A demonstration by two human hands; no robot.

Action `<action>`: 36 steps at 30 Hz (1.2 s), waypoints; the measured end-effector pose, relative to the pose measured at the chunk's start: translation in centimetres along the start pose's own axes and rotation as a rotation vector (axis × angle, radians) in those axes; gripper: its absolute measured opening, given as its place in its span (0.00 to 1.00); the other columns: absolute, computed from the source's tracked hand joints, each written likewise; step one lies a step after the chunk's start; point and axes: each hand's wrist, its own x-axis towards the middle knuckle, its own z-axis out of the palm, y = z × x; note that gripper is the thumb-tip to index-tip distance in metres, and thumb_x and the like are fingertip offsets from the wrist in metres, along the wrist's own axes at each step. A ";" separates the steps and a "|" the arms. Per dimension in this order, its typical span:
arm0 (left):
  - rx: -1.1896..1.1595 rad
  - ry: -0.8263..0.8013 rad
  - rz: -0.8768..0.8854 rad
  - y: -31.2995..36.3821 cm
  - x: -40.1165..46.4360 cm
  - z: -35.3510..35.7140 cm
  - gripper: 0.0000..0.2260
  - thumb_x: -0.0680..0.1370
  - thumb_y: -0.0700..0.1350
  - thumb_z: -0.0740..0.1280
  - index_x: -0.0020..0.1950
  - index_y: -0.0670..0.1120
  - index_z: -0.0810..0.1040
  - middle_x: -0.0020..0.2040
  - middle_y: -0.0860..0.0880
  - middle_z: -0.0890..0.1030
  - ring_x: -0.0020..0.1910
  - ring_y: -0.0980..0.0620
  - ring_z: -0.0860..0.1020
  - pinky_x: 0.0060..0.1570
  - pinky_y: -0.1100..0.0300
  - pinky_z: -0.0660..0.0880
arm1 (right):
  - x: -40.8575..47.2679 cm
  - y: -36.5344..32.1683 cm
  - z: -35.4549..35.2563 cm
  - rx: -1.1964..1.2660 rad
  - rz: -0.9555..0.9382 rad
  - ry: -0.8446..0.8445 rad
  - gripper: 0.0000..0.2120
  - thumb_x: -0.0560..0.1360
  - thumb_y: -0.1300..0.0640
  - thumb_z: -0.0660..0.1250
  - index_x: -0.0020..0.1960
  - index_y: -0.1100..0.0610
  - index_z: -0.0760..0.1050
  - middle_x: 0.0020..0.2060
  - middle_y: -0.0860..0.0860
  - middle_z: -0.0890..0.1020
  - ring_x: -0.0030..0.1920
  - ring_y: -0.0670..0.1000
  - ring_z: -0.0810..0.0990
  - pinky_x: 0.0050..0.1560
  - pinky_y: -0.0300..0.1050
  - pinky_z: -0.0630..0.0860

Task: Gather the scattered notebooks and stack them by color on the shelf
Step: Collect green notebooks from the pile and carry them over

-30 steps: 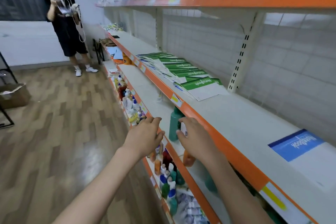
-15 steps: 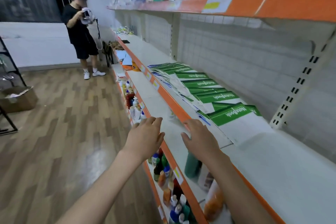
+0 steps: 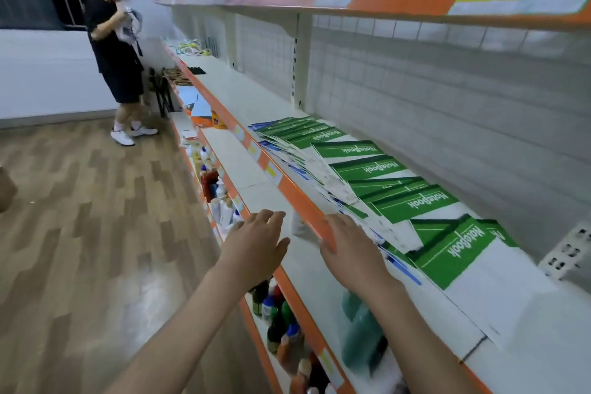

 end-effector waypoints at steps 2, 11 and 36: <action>0.014 -0.004 0.038 -2.1 2.7 -0.1 0.24 0.82 0.55 0.55 0.76 0.49 0.57 0.73 0.50 0.65 0.70 0.49 0.66 0.66 0.52 0.67 | 2.9 -1.0 0.6 -0.002 0.023 0.016 0.19 0.80 0.52 0.57 0.69 0.53 0.63 0.67 0.50 0.67 0.62 0.54 0.70 0.60 0.50 0.71; 0.051 -0.045 0.172 -12.4 13.4 -1.2 0.24 0.82 0.55 0.54 0.76 0.49 0.57 0.74 0.49 0.64 0.71 0.48 0.65 0.66 0.51 0.67 | 15.1 -5.8 3.4 -0.038 0.136 0.090 0.22 0.80 0.53 0.57 0.72 0.54 0.60 0.70 0.51 0.65 0.64 0.57 0.69 0.59 0.49 0.69; -0.072 -0.030 0.400 -22.2 38.8 0.9 0.22 0.81 0.54 0.56 0.74 0.49 0.61 0.69 0.50 0.69 0.67 0.50 0.68 0.63 0.54 0.67 | 40.5 -5.9 5.5 -0.116 0.299 0.201 0.22 0.80 0.53 0.59 0.72 0.56 0.62 0.70 0.52 0.67 0.64 0.55 0.71 0.72 0.52 0.61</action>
